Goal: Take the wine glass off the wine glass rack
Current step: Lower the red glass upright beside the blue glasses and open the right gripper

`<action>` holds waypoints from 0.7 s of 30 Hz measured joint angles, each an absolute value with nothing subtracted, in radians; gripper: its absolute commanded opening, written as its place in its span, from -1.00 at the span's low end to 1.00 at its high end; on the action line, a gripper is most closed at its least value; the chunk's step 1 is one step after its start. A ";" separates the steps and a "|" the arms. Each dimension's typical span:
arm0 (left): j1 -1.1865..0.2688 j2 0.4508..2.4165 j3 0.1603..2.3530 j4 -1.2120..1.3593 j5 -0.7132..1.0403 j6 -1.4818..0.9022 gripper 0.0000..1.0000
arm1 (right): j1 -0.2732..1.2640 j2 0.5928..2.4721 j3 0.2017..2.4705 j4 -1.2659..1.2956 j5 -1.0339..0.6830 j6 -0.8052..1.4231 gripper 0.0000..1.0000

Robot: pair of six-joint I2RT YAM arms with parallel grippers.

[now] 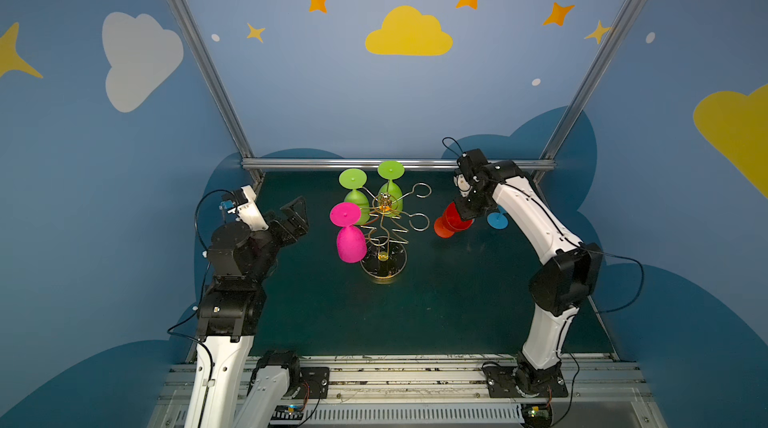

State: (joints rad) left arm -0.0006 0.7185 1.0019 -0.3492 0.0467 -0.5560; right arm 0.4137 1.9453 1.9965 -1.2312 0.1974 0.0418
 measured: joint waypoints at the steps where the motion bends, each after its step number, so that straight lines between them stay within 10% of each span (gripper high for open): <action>1: 0.000 0.715 0.997 -0.351 0.050 -0.561 0.88 | 0.414 1.971 2.033 -1.246 0.202 0.041 -1.00; 21: 0.010 0.698 0.979 -0.356 0.076 -0.574 0.89 | 0.408 2.249 2.353 -1.423 0.211 0.049 -0.99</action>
State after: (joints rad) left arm 0.0101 0.6983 0.9787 -0.3561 0.0761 -0.5735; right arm 0.4076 2.2494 2.3528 -1.4235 0.2111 0.0486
